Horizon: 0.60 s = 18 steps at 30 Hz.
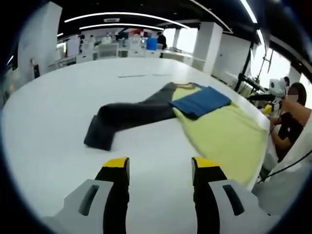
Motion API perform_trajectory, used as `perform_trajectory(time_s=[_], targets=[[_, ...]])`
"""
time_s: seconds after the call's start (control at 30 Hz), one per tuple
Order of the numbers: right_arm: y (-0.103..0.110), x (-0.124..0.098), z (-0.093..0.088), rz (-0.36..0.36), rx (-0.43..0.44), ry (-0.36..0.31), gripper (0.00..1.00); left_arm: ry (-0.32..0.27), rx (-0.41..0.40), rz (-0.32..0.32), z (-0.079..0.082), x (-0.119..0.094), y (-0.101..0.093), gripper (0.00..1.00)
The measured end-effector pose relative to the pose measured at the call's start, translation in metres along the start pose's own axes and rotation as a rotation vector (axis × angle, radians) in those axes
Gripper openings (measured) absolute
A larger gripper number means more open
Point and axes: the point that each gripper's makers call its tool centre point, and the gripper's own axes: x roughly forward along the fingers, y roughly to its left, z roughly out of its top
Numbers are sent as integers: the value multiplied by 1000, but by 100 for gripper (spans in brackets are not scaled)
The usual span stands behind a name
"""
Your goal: Fold the garment on the visible template until the final outline fits inside the template.
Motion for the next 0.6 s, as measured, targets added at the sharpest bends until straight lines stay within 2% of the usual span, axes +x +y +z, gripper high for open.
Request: perform_trajectory(time_s=[0.43, 0.6], targets=[[0, -3, -5, -7, 12, 7, 89, 1, -22, 91, -1, -6, 36, 46], [1, -3, -9, -8, 13, 16, 89, -24, -53, 119, 3, -9, 48, 45]])
